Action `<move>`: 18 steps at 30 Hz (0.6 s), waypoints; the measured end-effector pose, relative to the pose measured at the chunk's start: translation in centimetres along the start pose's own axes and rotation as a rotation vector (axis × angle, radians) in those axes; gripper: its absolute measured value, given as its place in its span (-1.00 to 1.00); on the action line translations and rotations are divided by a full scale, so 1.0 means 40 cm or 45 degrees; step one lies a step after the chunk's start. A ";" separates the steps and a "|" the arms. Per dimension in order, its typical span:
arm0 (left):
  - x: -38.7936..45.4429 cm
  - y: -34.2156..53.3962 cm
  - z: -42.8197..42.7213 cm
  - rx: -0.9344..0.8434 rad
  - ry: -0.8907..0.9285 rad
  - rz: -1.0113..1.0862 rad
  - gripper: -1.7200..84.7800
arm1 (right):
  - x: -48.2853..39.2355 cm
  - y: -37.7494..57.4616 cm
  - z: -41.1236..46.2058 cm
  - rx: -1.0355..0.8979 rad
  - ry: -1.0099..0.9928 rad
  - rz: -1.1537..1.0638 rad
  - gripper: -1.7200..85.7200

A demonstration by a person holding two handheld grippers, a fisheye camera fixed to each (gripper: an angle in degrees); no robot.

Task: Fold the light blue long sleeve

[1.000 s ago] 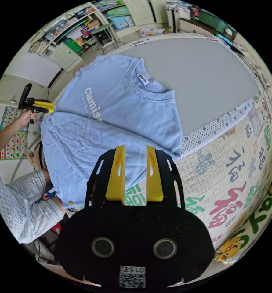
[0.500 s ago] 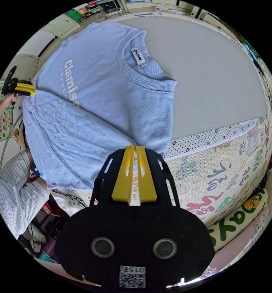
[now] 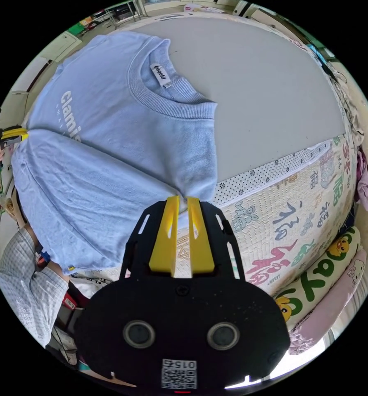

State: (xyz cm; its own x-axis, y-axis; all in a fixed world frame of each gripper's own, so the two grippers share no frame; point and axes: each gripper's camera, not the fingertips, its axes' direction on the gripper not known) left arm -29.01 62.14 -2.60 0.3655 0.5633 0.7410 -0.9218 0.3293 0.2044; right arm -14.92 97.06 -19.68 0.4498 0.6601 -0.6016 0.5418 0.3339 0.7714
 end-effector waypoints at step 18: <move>0.036 0.143 0.177 0.075 0.166 -0.307 -0.79 | -0.360 0.180 0.135 0.147 -0.121 -0.094 -0.77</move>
State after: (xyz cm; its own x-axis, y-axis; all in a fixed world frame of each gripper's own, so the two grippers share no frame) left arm -34.65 59.46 4.15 0.5855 0.5679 0.5786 -0.8105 0.4235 0.4046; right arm -13.64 86.32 -6.59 0.4675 0.5683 -0.6771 0.6514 0.2964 0.6985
